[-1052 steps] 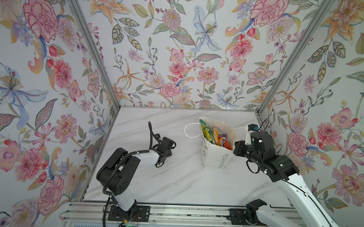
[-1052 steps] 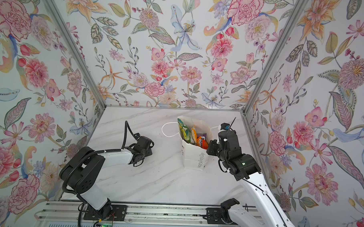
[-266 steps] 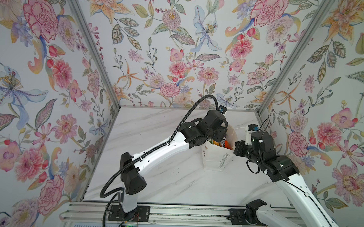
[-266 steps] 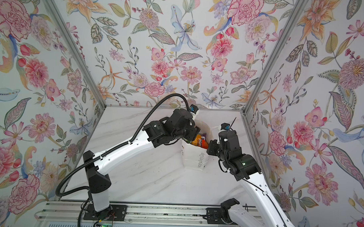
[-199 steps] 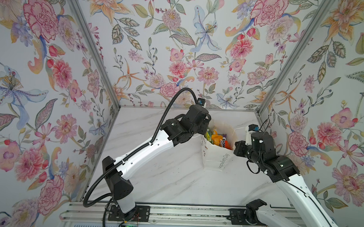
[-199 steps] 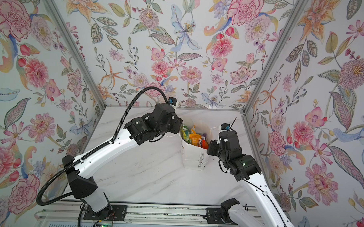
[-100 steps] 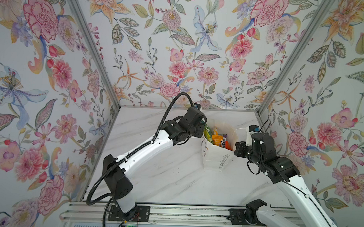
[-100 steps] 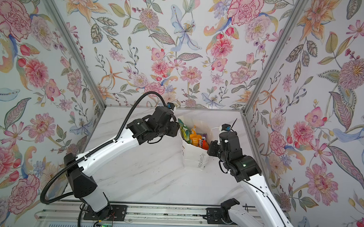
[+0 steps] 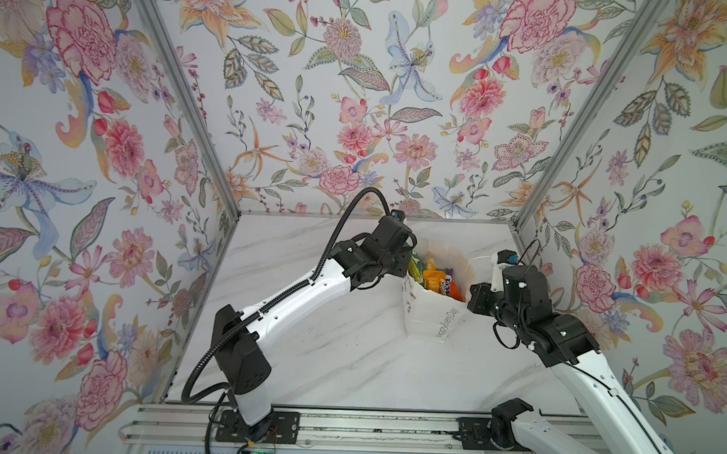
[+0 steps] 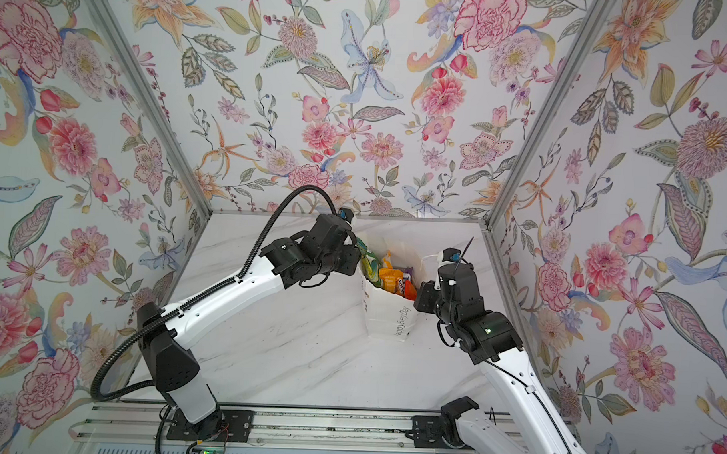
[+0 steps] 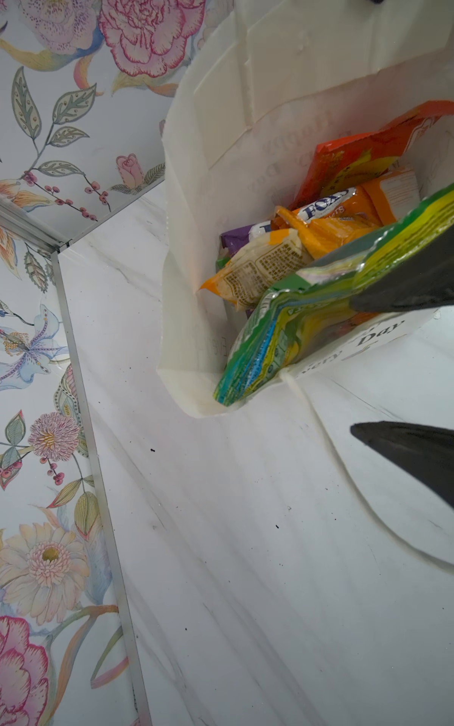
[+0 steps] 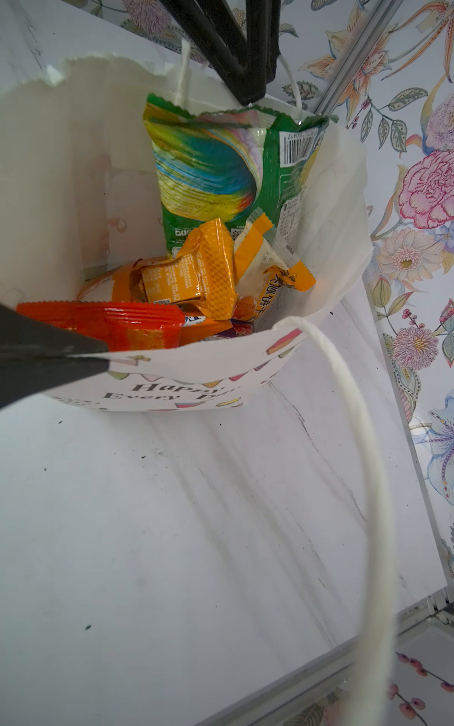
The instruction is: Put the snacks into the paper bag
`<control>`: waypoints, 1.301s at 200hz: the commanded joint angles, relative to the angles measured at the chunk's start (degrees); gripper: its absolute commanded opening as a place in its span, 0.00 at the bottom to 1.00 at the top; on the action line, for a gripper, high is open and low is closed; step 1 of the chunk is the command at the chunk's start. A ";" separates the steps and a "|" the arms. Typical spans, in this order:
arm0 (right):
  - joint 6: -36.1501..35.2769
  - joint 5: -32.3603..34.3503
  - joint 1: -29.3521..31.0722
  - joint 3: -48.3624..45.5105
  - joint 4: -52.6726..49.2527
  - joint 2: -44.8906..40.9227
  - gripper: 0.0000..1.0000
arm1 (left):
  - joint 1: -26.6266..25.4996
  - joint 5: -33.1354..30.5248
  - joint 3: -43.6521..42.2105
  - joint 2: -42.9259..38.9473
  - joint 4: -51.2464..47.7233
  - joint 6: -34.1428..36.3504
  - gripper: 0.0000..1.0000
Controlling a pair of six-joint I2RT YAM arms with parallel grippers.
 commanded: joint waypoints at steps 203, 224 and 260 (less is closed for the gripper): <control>-1.07 7.01 6.64 4.19 1.20 3.20 0.00 | -0.03 -4.72 11.71 8.74 -10.96 4.78 0.20; -1.30 7.55 7.04 5.13 1.16 4.10 0.00 | -0.07 -4.25 12.23 9.08 -10.78 4.94 0.17; -1.55 7.43 7.36 6.27 1.81 5.60 0.00 | -0.21 -3.97 12.28 8.86 -9.36 4.97 0.11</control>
